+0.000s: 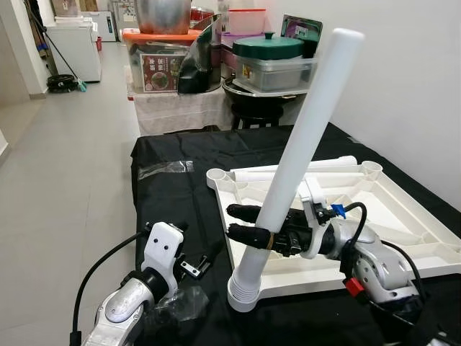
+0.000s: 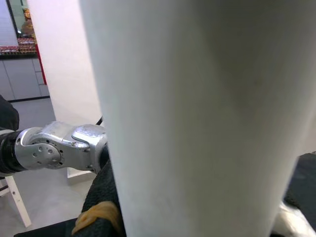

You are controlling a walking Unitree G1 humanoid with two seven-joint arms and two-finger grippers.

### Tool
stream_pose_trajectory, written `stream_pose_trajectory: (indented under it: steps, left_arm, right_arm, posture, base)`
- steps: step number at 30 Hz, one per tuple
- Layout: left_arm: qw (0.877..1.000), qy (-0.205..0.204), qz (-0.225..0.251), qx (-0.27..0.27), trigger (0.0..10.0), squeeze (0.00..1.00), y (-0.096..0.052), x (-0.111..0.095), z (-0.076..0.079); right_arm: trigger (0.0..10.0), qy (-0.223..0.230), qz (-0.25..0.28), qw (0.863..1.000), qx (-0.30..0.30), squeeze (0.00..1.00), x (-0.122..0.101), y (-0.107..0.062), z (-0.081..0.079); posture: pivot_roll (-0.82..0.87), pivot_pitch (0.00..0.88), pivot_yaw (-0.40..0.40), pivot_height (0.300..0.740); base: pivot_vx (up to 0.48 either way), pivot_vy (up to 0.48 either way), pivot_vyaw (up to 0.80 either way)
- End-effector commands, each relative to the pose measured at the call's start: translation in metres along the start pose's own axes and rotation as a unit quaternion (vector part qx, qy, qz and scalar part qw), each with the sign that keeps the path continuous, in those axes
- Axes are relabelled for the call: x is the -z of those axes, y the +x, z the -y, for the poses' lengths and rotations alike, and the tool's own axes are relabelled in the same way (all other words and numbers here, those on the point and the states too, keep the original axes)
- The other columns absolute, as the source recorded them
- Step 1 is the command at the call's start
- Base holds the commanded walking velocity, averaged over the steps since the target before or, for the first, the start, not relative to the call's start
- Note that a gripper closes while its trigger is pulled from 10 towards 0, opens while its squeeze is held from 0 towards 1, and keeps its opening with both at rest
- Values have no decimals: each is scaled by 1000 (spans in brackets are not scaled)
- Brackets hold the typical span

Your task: Building children table

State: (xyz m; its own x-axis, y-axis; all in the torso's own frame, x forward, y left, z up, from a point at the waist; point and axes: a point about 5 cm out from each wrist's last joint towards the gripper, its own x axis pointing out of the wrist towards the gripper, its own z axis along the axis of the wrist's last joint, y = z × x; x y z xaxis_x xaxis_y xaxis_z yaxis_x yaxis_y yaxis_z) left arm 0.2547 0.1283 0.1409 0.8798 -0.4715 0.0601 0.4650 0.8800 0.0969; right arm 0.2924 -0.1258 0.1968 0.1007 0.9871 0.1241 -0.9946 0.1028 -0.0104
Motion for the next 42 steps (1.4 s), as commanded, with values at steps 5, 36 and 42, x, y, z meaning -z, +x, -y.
stream_pose_trajectory:
  steps: [5,36,42]
  left_arm:
    - [1000,-2,-2,2,10000,0,2,1,-1]
    - [1000,-11,-1,-11,10000,0,6,4,0]
    - [1000,-9,1,-19,10000,0,7,4,-3]
  right_arm:
    - [0,31,-63,997,13,0,29,3,-12]
    - [0,37,-169,797,579,0,66,-28,13]
    - [0,21,-134,723,678,0,55,-46,17]
  posture:
    - [74,0,-65,740]
    - [42,0,-69,740]
    - [42,0,-70,740]
  base:
    - [0,0,0]
    - [0,0,0]
    - [0,0,0]
